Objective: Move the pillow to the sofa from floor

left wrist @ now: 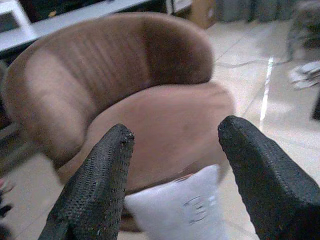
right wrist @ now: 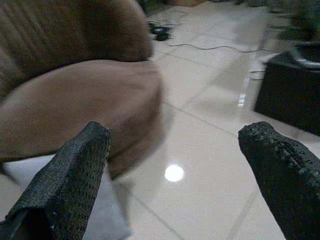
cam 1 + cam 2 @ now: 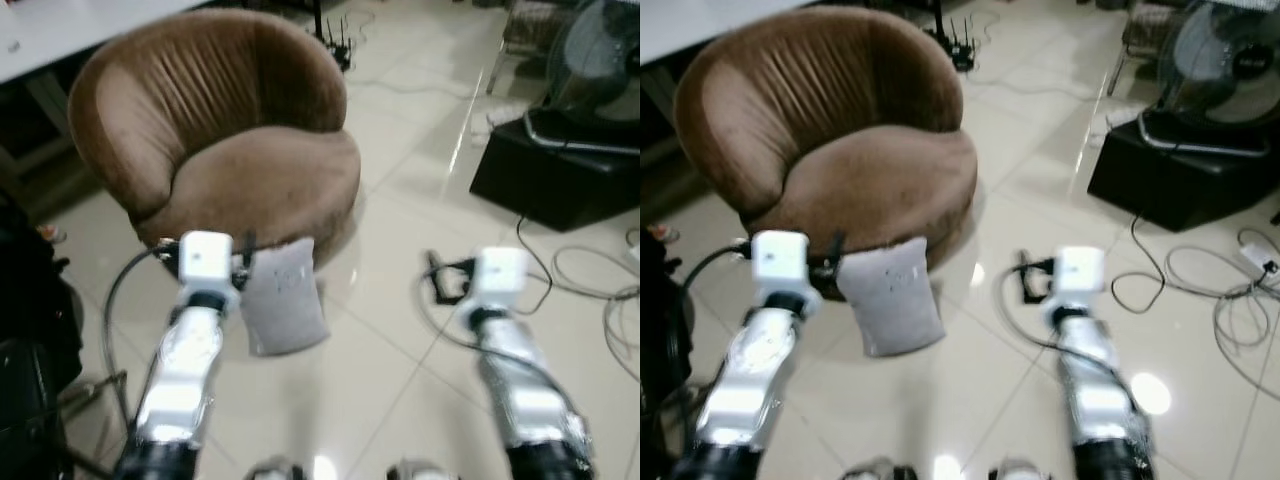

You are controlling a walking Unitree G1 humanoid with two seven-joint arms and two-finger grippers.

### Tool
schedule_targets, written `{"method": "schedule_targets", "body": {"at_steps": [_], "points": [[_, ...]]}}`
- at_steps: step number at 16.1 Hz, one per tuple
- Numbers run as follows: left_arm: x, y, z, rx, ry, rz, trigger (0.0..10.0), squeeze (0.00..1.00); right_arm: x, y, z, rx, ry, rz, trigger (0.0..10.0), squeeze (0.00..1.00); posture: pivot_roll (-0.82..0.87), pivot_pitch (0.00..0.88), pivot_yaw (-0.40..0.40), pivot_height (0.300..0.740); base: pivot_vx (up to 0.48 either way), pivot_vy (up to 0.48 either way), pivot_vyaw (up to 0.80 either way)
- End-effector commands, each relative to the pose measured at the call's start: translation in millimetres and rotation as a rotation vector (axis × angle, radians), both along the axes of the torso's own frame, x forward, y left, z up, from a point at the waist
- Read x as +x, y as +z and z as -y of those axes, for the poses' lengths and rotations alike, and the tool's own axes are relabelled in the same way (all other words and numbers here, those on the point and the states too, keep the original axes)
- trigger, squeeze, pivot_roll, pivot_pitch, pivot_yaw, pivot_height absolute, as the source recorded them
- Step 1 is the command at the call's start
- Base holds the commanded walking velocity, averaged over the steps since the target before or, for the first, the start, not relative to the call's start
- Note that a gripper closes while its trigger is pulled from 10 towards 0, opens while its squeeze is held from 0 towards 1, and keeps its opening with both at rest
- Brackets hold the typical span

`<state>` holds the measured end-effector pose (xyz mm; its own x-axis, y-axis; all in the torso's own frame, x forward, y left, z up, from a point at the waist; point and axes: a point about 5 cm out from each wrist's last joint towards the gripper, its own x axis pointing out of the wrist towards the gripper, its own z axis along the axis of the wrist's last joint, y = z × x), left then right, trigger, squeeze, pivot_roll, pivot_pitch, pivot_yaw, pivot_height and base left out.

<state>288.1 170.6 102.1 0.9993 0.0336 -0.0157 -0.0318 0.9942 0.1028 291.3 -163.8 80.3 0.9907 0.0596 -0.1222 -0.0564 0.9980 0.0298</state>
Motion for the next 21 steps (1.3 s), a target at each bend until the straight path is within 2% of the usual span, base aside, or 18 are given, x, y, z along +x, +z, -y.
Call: {"method": "schedule_targets", "body": {"at_steps": [1, 6, 11, 14, 18, 21], "points": [[0.9, -1.7, 0.2, -0.024, 0.007, -0.013, 10.0, 0.00, -0.1, -2.6, 5.6, -0.010, -0.010, -0.007, 10.0, 0.00, -0.03, 0.107, 0.099, 0.740, 0.315, 0.000, 0.00], [1.2, -3.0, -0.5, 0.015, -0.018, -0.019, 10.0, 0.00, 1.6, -4.7, 1.9, -0.013, -0.010, -0.011, 10.0, 0.00, -0.03, 0.100, 0.106, 0.740, 0.321, 0.000, 0.72], [-2.3, -8.1, 0.1, 0.013, -0.018, -0.032, 10.0, 0.00, 0.3, -10.9, 7.1, -0.021, -0.021, -0.040, 10.0, 0.00, -0.03, 0.109, 0.100, 0.740, 0.317, 0.000, 0.00], [-7.6, -24.0, 1.3, 0.012, -0.036, -0.088, 10.0, 0.00, -4.2, -22.3, 10.5, -0.032, -0.041, -0.085, 10.0, 0.00, -0.05, 0.115, 0.103, 0.740, 0.321, 0.000, 0.00], [-20.7, -65.2, 5.0, 0.044, -0.084, -0.221, 10.0, 0.00, -16.4, -55.0, 19.5, -0.080, -0.073, -0.201, 10.0, 0.00, -0.07, 0.118, 0.106, 0.740, 0.320, 0.000, 0.00], [-25.2, -72.3, 9.0, 0.037, -0.095, -0.238, 10.0, 0.00, -20.6, -62.6, 19.5, -0.094, -0.074, -0.225, 10.0, 0.00, -0.07, 0.119, 0.100, 0.740, 0.322, 0.000, 0.00]]}}
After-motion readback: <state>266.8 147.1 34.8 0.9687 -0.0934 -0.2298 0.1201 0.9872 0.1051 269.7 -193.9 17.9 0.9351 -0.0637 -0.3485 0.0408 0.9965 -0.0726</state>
